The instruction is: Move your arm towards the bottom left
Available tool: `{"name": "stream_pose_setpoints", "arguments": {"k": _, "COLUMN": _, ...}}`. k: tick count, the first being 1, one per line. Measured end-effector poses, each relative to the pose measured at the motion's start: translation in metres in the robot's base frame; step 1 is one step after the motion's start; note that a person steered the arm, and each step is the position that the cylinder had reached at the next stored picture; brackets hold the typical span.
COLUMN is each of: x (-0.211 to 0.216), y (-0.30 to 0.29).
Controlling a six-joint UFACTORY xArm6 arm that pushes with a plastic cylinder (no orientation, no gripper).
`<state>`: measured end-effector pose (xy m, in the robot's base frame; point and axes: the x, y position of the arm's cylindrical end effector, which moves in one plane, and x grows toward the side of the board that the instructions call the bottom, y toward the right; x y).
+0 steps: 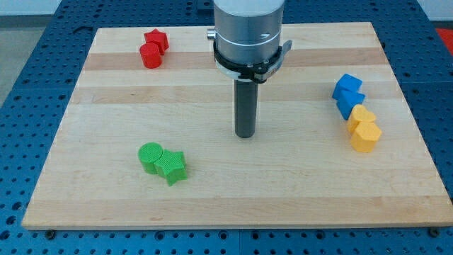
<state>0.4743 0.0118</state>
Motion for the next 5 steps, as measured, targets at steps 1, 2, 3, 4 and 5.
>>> {"name": "stream_pose_setpoints", "arguments": {"k": 1, "x": 0.000, "y": -0.005}}
{"name": "stream_pose_setpoints", "arguments": {"k": 2, "x": -0.001, "y": -0.015}}
{"name": "stream_pose_setpoints", "arguments": {"k": 3, "x": -0.021, "y": -0.087}}
{"name": "stream_pose_setpoints", "arguments": {"k": 4, "x": -0.032, "y": -0.141}}
{"name": "stream_pose_setpoints", "arguments": {"k": 5, "x": -0.032, "y": -0.171}}
